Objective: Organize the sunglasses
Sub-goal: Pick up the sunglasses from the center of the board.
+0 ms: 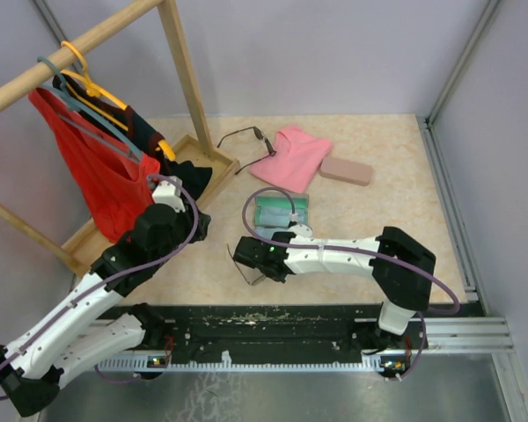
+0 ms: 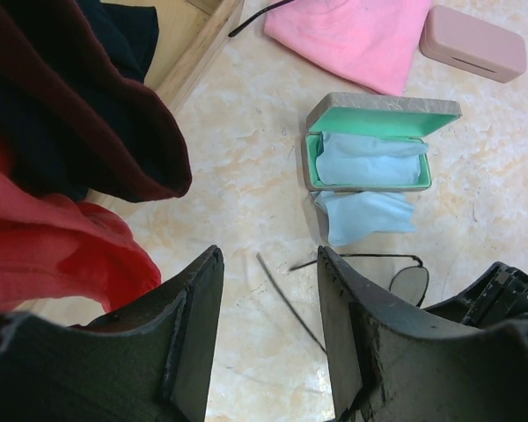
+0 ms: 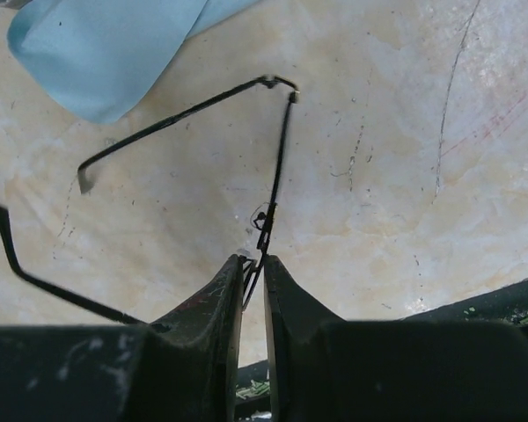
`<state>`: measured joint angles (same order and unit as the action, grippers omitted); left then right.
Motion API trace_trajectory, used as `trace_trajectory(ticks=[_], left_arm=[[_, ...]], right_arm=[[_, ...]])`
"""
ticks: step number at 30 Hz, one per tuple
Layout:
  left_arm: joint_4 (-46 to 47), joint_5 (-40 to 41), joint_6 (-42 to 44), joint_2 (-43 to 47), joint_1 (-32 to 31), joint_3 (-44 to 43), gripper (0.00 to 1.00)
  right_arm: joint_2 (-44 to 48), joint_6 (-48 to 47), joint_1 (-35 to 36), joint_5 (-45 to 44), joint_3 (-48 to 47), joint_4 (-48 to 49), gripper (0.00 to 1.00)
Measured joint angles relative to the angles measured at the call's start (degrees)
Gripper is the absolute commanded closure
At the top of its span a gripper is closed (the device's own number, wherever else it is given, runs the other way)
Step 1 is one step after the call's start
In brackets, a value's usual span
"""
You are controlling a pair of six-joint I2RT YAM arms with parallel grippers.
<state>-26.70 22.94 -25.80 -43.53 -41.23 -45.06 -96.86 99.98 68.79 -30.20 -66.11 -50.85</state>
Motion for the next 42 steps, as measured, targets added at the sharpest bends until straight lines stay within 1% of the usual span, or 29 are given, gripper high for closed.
trace_trajectory(ticks=[3,10,14,19,28,31,32,34,38,40,42], left_arm=[[-0.1,0.0,0.0,0.7,0.0,0.0,0.46],[-0.1,0.0,0.0,1.4,0.0,0.0,0.46],[-0.1,0.0,0.2,1.3,0.0,0.0,0.46],[-0.1,0.0,0.2,0.7,0.0,0.0,0.46],[-0.1,1.2,0.2,0.9,0.0,0.0,0.46],[-0.1,1.4,0.2,1.4,0.0,0.0,0.46],[-0.1,1.4,0.3,1.6,0.0,0.0,0.46],[0.2,1.3,0.6,2.0,0.0,0.1,0.45],[1.4,0.3,1.6,2.7,0.1,0.6,0.43],[1.9,-0.7,2.1,2.4,0.1,0.6,0.42],[2.6,-1.9,2.6,1.7,0.1,0.6,0.42]], right_arm=[[-0.1,-0.4,-0.1,0.4,0.0,0.4,0.92],[-0.1,-0.8,-0.1,0.5,1.1,1.1,1.0],[0.7,-1.6,-0.1,0.3,2.1,1.7,1.0],[4.2,-4.3,-0.2,0.0,4.2,3.1,1.0],[8.4,-13.6,-0.2,-0.5,6.0,5.7,1.0],[11.6,-19.2,-0.2,-1.3,8.4,7.6,1.0],[13.8,-22.3,-0.2,-1.7,10.2,9.3,1.0],[19.1,-28.3,-0.2,-2.5,14.1,12.7,1.0],[33.6,-43.0,-0.9,-2.8,23.6,23.3,1.0],[40.4,-50.2,-2.7,-1.7,27.3,28.0,1.0],[44.7,-56.1,-4.8,-0.6,29.0,30.5,1.0]])
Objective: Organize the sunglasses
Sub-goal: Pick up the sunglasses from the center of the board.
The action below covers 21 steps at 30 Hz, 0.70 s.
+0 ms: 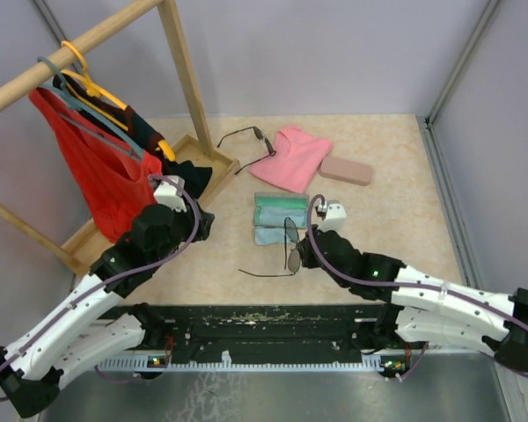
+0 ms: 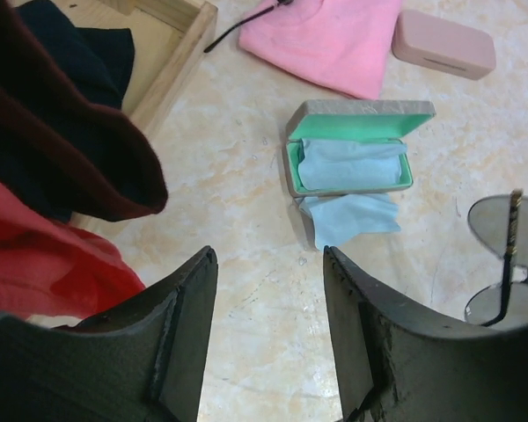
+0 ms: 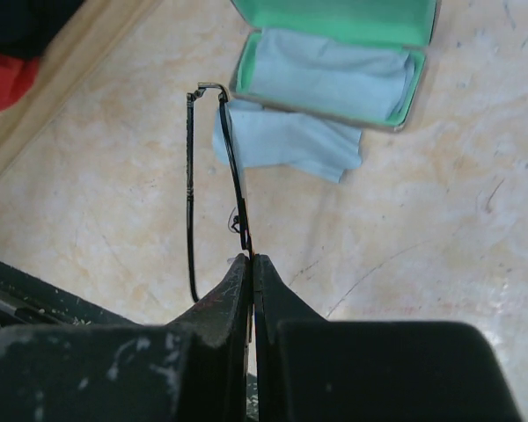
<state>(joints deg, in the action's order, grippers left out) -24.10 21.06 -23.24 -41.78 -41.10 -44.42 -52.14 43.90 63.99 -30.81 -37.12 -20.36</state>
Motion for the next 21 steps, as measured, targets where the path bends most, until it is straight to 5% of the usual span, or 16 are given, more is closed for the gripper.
trace_trajectory(ticks=[9,21], left_arm=[[3.3,-7.7,2.8,-4.0,0.0,0.0,0.42],[8.9,-19.3,3.3,-10.0,-0.4,-0.2,0.46]], right_arm=[[5.9,-17.9,-1.7,3.5,0.7,3.7,1.0],[-0.5,-20.7,-2.4,-0.5,-5.5,2.6,1.0]])
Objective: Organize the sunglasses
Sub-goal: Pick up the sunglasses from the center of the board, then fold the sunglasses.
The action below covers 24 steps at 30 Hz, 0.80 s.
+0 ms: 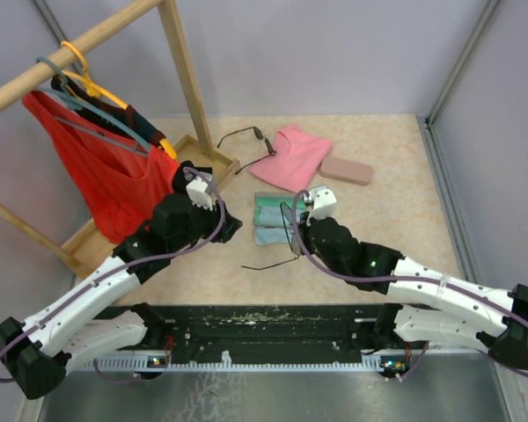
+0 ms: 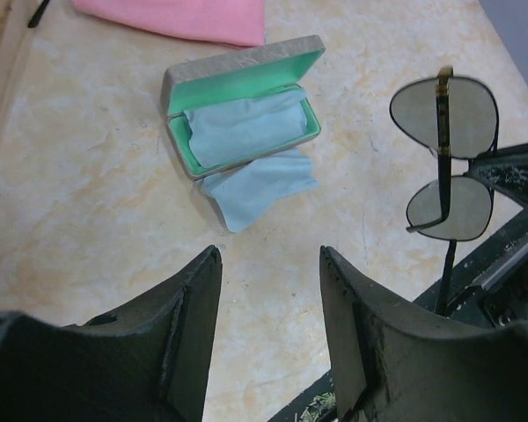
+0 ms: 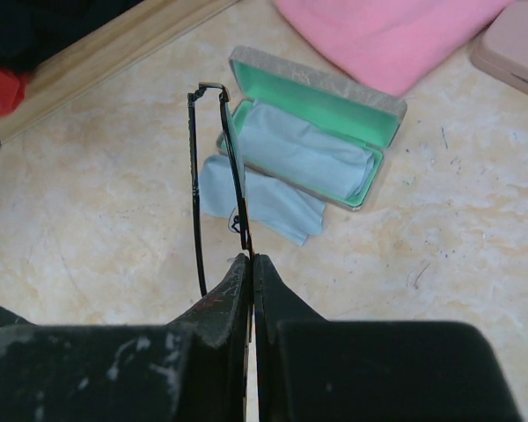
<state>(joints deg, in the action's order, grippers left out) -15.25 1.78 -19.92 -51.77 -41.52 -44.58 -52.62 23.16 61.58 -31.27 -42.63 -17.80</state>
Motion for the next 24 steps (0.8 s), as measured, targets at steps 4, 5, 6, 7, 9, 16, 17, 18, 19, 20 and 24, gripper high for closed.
trace_trajectory(ticks=[4,5,6,7,9,16,17,18,19,20,24], left_arm=[[0.9,-1.0,-0.6,-1.8,-1.6,0.0,0.46],[1.2,-0.9,-0.7,-2.2,-2.3,0.0,0.46],[1.6,-0.9,-0.7,-2.7,-3.1,0.0,0.46],[2.0,-0.9,-0.8,-3.3,-3.9,0.0,0.46],[2.7,-0.3,-0.8,-4.9,-5.6,-0.1,0.46],[5.2,2.2,-1.0,-10.8,-10.6,-1.3,0.45],[5.6,2.4,-1.1,-11.6,-11.0,-1.8,0.45],[6.1,2.7,-1.1,-12.5,-11.2,-2.4,0.45],[6.6,2.8,-1.1,-13.2,-11.4,-2.8,0.45],[7.0,3.0,-1.2,-13.8,-11.6,-3.3,0.45],[8.5,3.4,-1.3,-15.3,-12.2,-3.8,0.45]], right_arm=[[-2.4,0.1,-0.4,-2.4,-3.7,-1.0,1.0],[-3.0,-0.2,-0.4,-2.8,-4.3,-1.2,1.0],[-3.3,-0.5,-0.4,-3.1,-4.7,-1.2,1.0],[-3.9,-0.7,-0.4,-3.2,-5.1,-1.4,1.0],[-5.2,-1.1,-0.5,-3.1,-5.8,-1.8,1.0],[-7.2,-1.5,-0.6,-0.5,-6.3,-2.1,1.0],[-7.2,-1.5,-0.6,0.0,-6.3,-2.0,1.0],[-7.3,-1.3,-0.6,0.5,-6.3,-1.9,1.0],[-7.3,-1.1,-0.6,1.0,-6.3,-1.9,1.0],[-7.4,-1.0,-0.6,1.6,-6.3,-1.8,1.0],[-7.8,-0.5,-0.6,3.3,-6.3,-1.4,1.0]])
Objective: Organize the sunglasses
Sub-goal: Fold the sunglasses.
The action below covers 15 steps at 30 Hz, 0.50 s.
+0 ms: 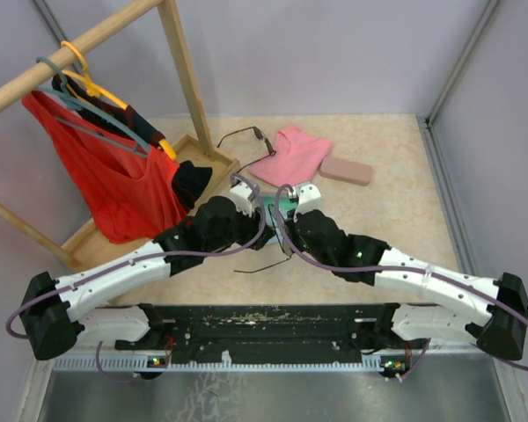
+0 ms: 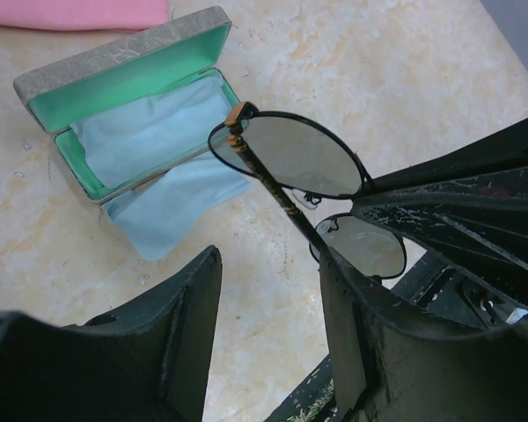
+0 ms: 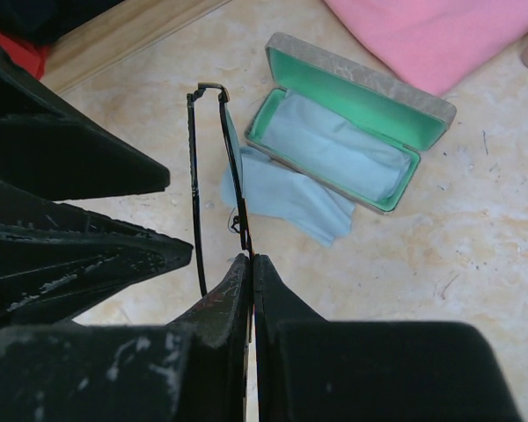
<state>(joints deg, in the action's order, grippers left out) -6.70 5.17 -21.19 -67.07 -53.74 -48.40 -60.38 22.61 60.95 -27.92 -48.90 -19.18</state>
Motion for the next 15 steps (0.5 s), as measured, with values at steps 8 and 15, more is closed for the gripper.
trace_trajectory(ticks=[8,15], left_arm=[[1.0,0.4,-0.4,-1.1,-0.5,0.0,0.45],[1.6,1.0,-0.6,-1.5,-0.6,-0.6,0.45]], right_arm=[[-0.2,0.5,0.0,1.9,0.0,0.5,1.0],[-0.2,1.7,-0.1,2.6,0.0,1.2,1.0]])
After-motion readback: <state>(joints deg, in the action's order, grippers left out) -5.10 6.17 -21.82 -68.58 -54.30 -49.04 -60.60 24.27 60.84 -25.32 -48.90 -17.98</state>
